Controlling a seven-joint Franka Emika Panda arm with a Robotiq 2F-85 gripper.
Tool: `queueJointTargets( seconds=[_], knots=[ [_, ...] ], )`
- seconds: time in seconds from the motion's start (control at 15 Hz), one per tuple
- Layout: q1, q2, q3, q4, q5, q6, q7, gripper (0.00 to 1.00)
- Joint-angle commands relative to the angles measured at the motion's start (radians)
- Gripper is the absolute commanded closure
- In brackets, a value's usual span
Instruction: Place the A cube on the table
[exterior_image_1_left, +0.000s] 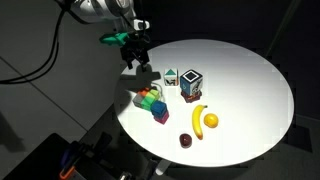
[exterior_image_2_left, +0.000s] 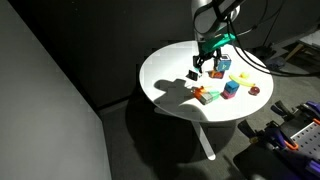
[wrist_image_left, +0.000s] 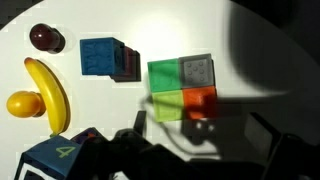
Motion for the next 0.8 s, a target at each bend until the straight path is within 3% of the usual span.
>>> queueJointTargets(
  seconds=[0.0,0.73],
  knots=[
    [-0.015,-0.091,0.019,-0.089,0.03,0.0,-0.017,0.0],
    [-0.011,-0.279,0.036,-0.236,0.009,0.04,-0.001,0.0]
  ],
)
